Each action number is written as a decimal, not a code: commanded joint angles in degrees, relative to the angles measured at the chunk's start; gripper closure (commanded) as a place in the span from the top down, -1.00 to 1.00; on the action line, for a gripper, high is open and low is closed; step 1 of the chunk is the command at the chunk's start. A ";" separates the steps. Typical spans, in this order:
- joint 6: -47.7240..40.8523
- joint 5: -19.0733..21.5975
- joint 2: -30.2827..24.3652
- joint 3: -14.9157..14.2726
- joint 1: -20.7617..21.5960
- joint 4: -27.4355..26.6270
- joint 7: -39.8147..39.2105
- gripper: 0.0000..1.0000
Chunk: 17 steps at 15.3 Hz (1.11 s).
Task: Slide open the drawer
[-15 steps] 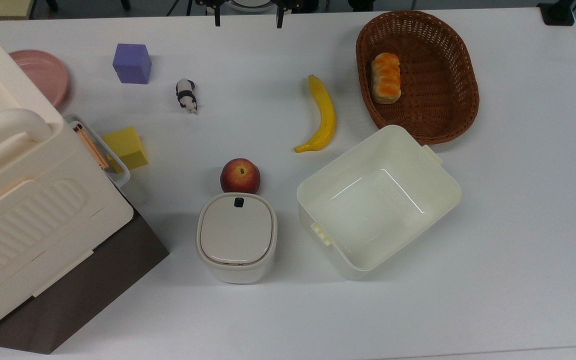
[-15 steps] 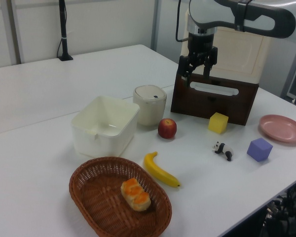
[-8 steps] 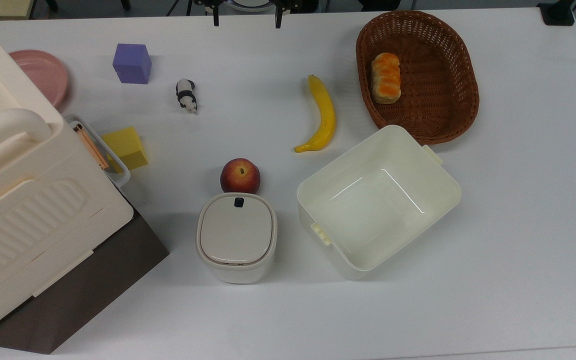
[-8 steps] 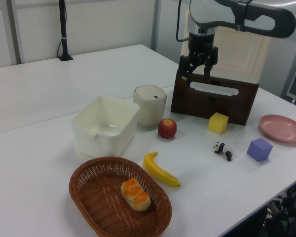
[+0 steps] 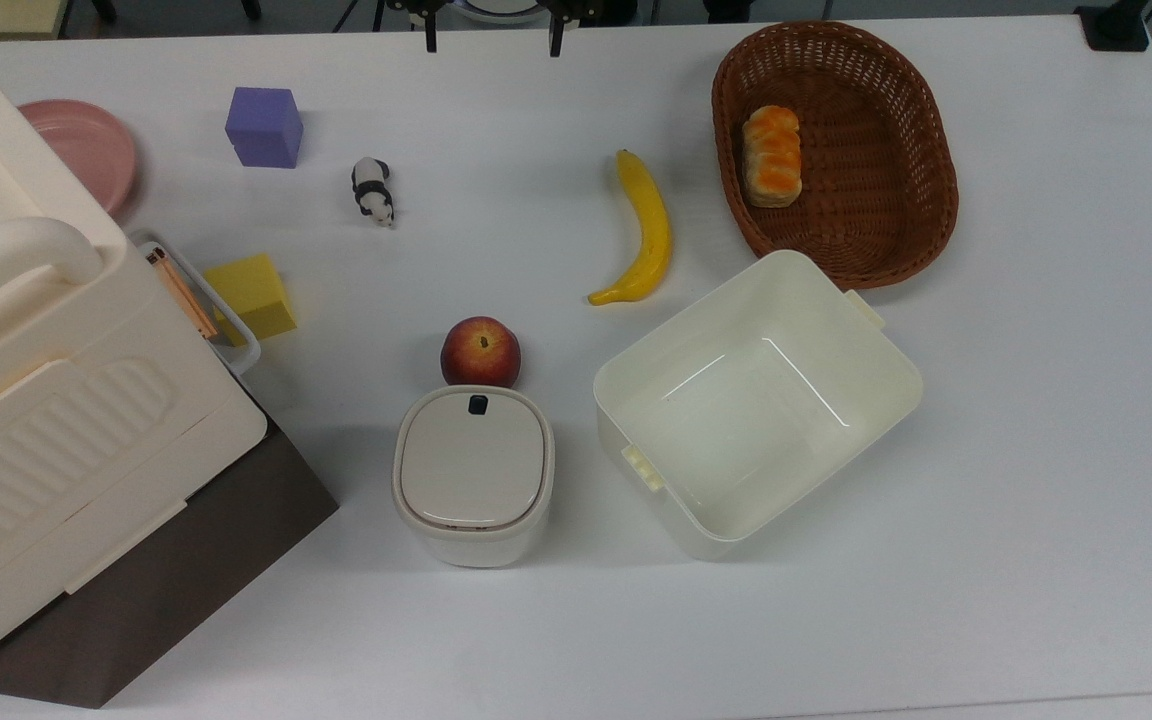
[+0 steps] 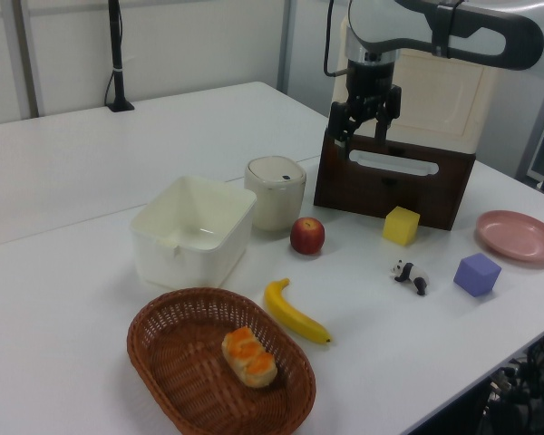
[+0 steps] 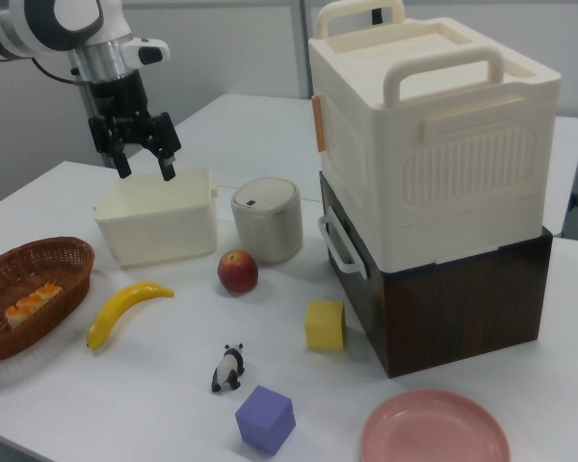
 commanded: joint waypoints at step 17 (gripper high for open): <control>-1.12 -4.29 -0.53 -1.78 -4.94 -1.60 -43.10 1.00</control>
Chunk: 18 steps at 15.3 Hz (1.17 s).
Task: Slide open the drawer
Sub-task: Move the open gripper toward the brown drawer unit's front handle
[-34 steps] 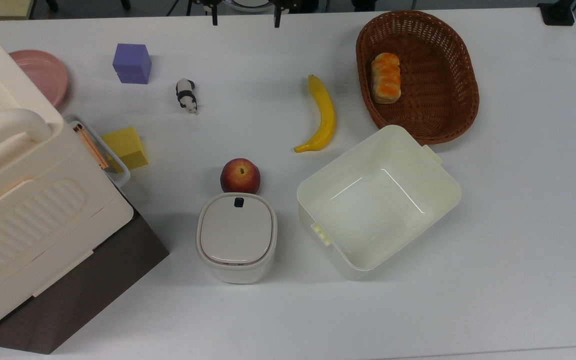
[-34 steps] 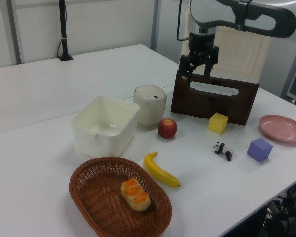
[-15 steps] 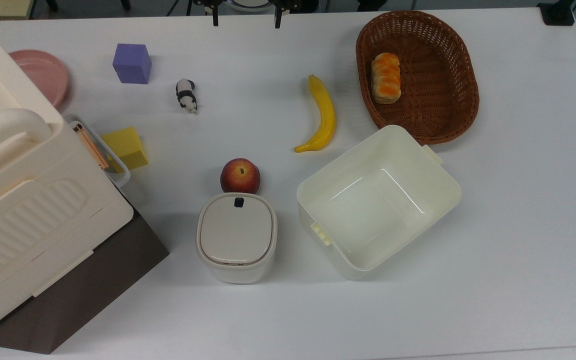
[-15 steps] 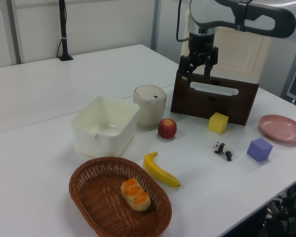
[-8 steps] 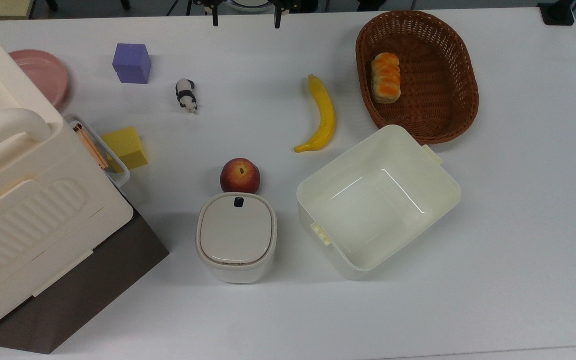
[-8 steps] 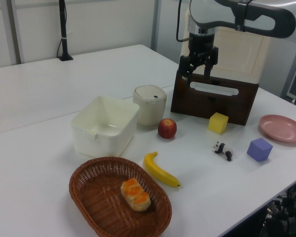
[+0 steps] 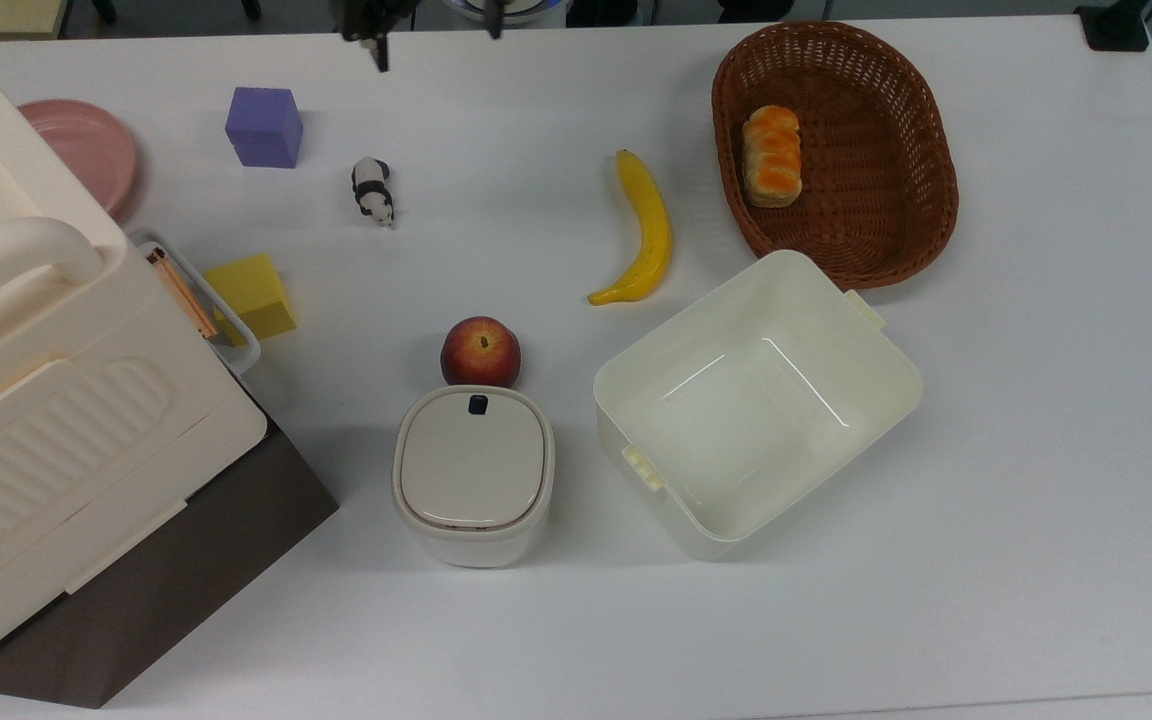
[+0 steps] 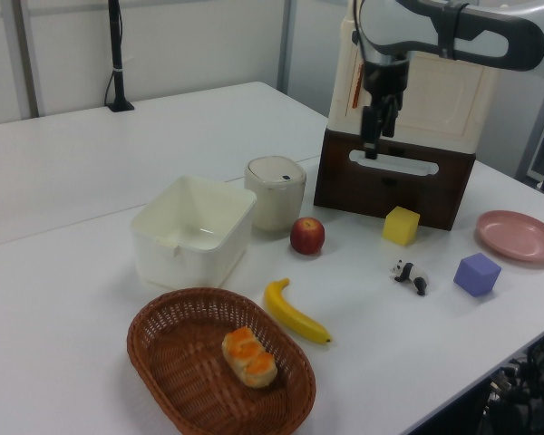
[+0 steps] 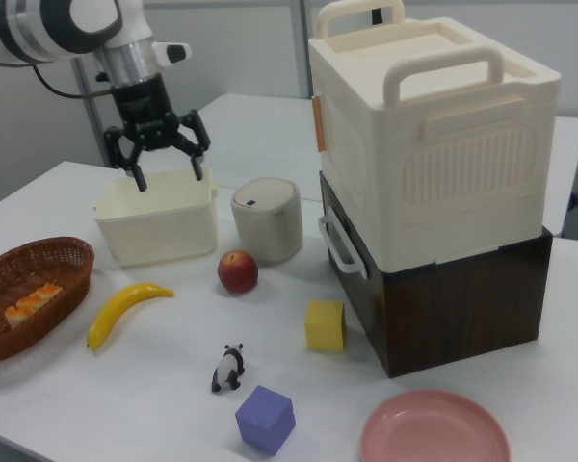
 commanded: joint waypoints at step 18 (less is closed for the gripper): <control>17.95 -7.42 8.53 -1.36 -7.27 -4.68 -16.91 1.00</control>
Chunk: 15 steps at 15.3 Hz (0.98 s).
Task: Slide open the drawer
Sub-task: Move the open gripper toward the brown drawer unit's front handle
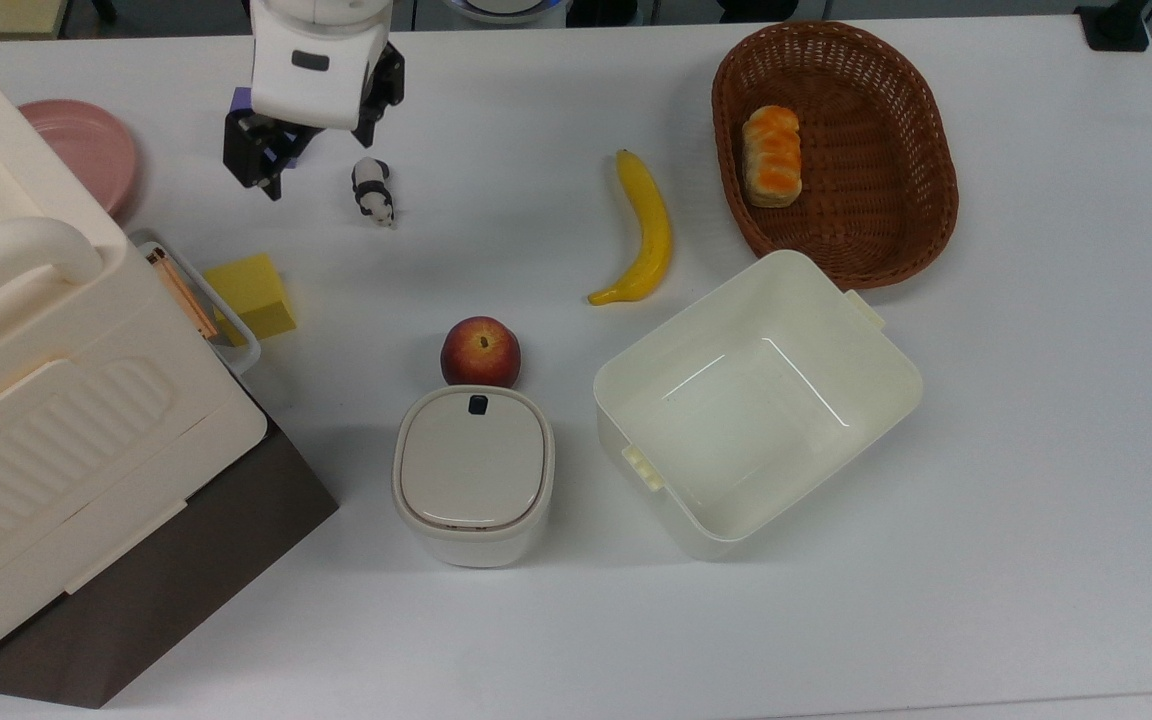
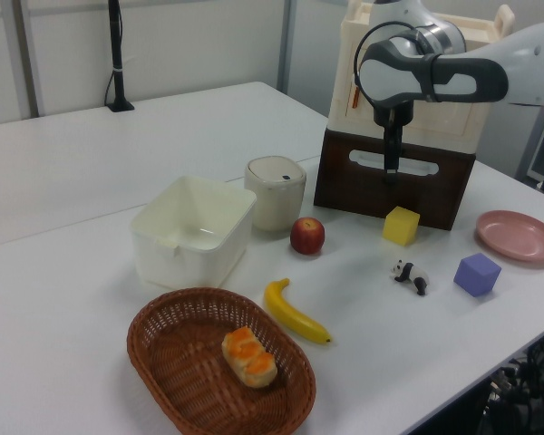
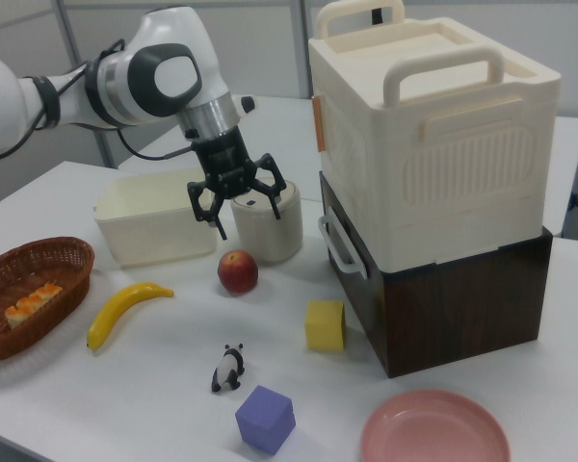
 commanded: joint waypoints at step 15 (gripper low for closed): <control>14.82 -2.32 4.64 -2.16 -2.22 -0.77 5.25 1.00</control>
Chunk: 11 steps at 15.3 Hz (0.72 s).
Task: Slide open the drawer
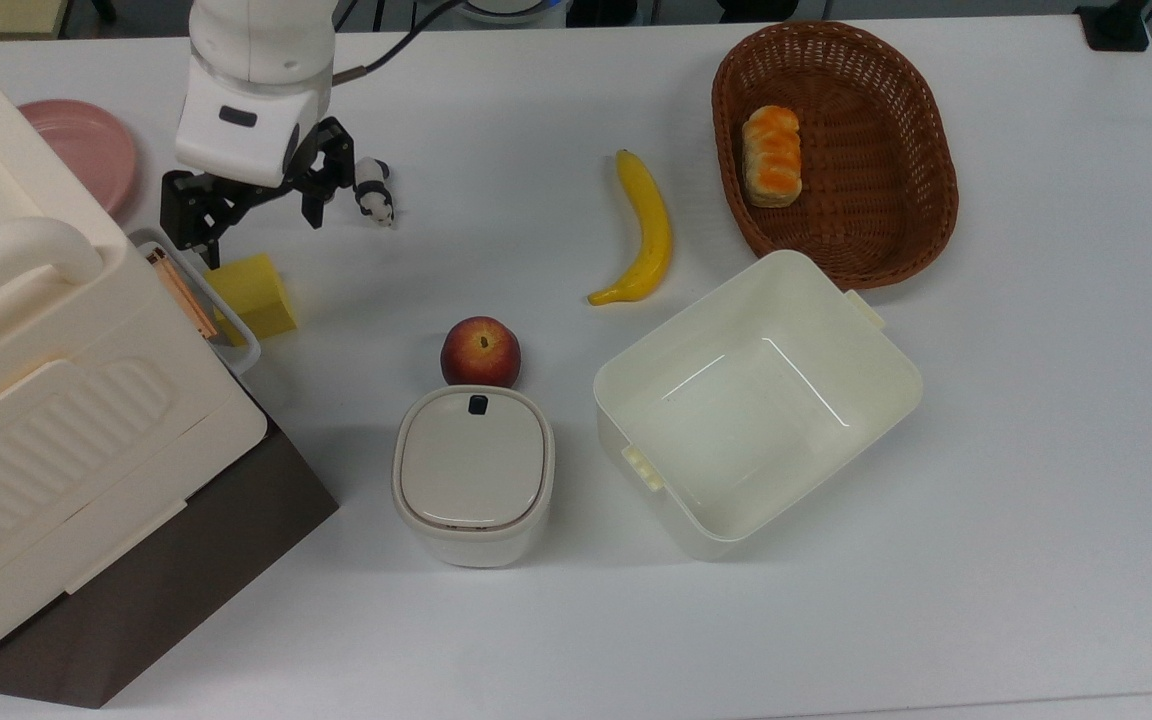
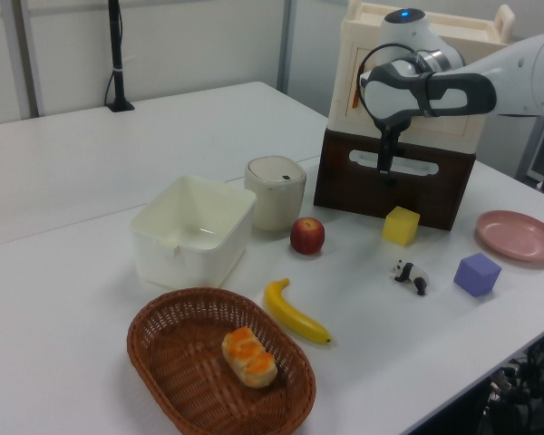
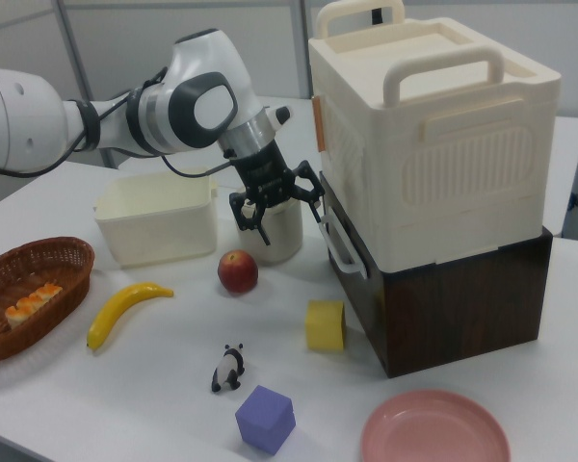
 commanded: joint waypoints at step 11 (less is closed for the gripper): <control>3.51 -2.56 1.46 -0.41 -0.64 -0.67 1.49 1.00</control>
